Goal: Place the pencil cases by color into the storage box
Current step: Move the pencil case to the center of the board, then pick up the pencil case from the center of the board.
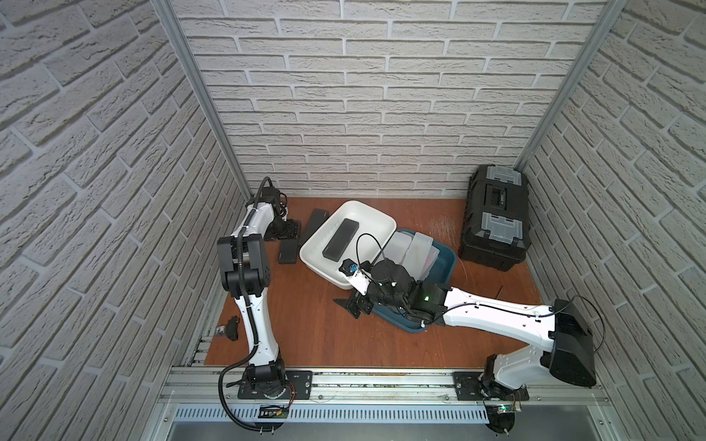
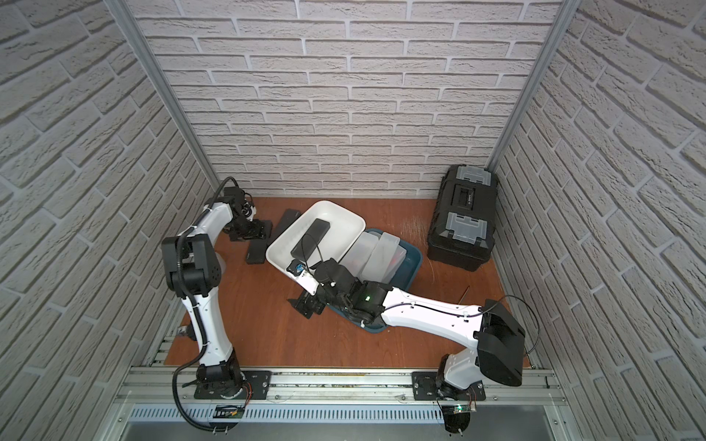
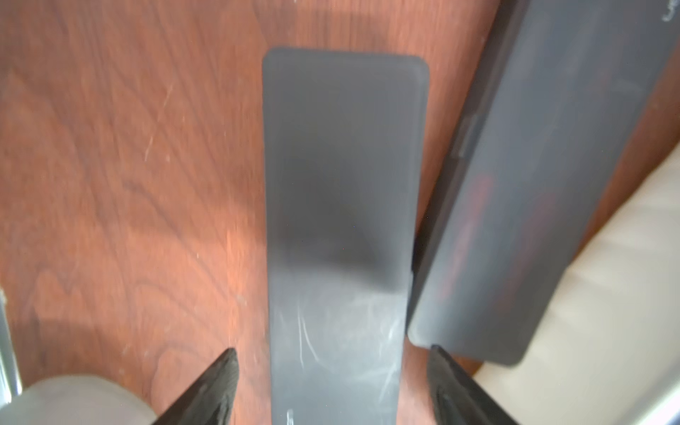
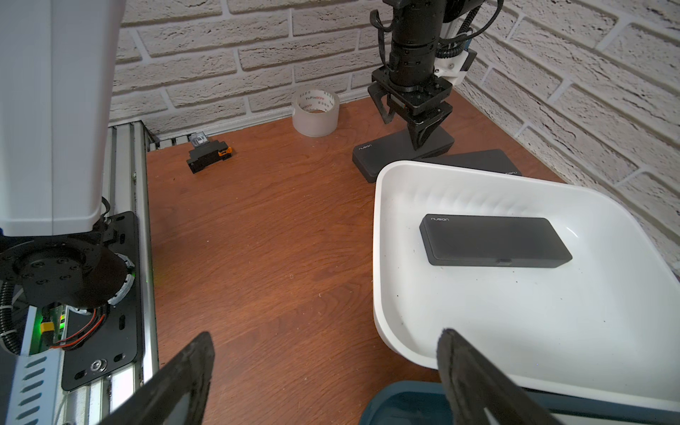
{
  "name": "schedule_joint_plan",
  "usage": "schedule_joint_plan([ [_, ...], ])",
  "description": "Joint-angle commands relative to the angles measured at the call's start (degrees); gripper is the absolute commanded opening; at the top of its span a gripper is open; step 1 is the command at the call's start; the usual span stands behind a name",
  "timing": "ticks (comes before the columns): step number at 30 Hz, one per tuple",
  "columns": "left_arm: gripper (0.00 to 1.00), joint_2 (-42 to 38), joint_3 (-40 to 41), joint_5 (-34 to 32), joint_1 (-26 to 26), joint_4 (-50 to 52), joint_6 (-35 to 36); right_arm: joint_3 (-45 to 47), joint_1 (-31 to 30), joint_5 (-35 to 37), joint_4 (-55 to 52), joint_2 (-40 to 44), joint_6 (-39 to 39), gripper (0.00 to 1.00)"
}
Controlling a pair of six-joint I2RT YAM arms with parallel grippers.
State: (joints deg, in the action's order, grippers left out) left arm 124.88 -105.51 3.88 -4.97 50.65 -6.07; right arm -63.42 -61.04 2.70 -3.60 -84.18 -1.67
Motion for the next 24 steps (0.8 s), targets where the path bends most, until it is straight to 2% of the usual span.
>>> schedule_joint_plan([
  [1,0.85,3.1,-2.19,-0.68,-0.19,1.99,0.37,-0.54,-0.49,-0.14,1.71,0.27,0.71,0.95],
  [3,0.89,4.65,-4.46,-1.05,-0.21,2.51,0.86,-1.04,-0.49,-0.43,1.03,-0.06,0.74,0.95],
  [7,0.9,6.93,-7.06,-0.33,-0.21,2.38,1.38,-1.62,-0.58,0.0,0.21,-0.37,0.44,0.95],
  [21,0.87,15.57,-16.55,-2.94,-0.26,6.86,1.23,-2.94,-0.84,0.35,-1.32,-1.42,0.43,0.95],
  [24,0.87,15.66,-15.88,-3.19,-0.31,6.82,1.08,-2.76,-0.9,0.62,-1.33,-1.25,0.35,0.95],
])
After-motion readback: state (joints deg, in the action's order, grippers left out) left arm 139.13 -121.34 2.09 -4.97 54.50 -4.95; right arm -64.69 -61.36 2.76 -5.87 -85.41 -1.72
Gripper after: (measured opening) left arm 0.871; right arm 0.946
